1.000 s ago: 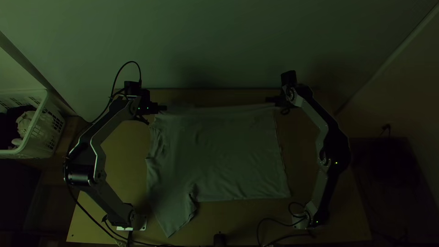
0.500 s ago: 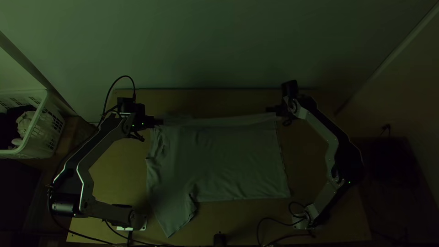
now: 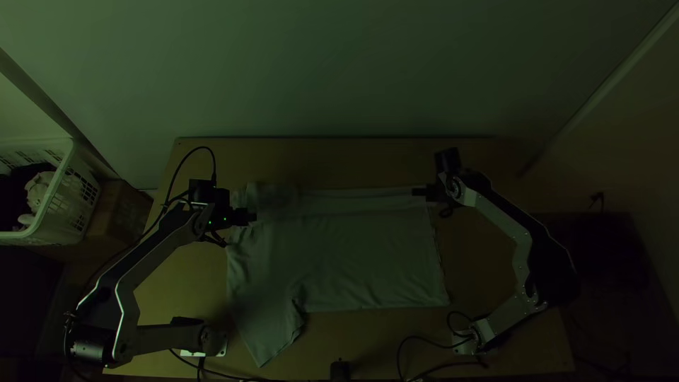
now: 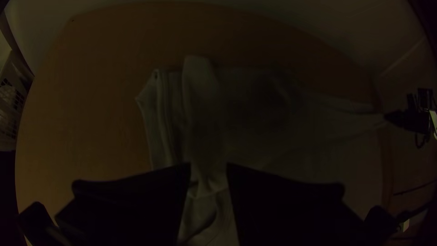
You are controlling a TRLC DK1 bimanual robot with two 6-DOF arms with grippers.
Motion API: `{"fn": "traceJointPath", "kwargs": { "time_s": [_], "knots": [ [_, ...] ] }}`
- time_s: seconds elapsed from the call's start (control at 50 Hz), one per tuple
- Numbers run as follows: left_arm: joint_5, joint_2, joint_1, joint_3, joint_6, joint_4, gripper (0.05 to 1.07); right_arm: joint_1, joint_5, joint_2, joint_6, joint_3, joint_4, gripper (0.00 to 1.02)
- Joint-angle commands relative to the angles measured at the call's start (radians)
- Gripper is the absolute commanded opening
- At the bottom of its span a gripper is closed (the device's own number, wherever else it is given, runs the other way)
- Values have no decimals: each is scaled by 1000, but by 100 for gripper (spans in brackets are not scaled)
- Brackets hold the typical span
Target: Fold the t-shirt
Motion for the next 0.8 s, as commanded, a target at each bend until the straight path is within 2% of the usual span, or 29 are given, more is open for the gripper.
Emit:
{"fn": "traceJointPath", "kwargs": {
  "time_s": [0.0, 0.12, 0.22, 0.34, 0.46, 0.6, 0.7, 0.78],
  "knots": [
    [0, -87, -16, -42, -30, -15, 102, -24, 13, -64, 27, -44, 8, 92],
    [24, -173, 0, -64, -60, -18, 102, -38, 13, -113, 27, -61, 6, 98],
    [72, -230, 39, -55, -50, -25, 102, -41, 12, -163, 23, -73, 3, 98],
    [75, -276, 50, -13, -15, -105, 102, -39, 7, -252, 3, -95, -1, 98],
    [75, -351, 50, -12, -14, -147, 102, -34, 7, -324, 13, -102, -7, 98],
    [75, -433, 37, 1, -4, -268, 102, -39, 7, -385, 53, -105, -15, 98],
    [75, -479, -19, 11, 23, -416, 102, -51, 7, -416, 92, -105, -32, 98],
    [72, -506, -53, 13, 31, -519, 102, -53, 2, -431, 93, -102, -57, 98]
  ]
}}
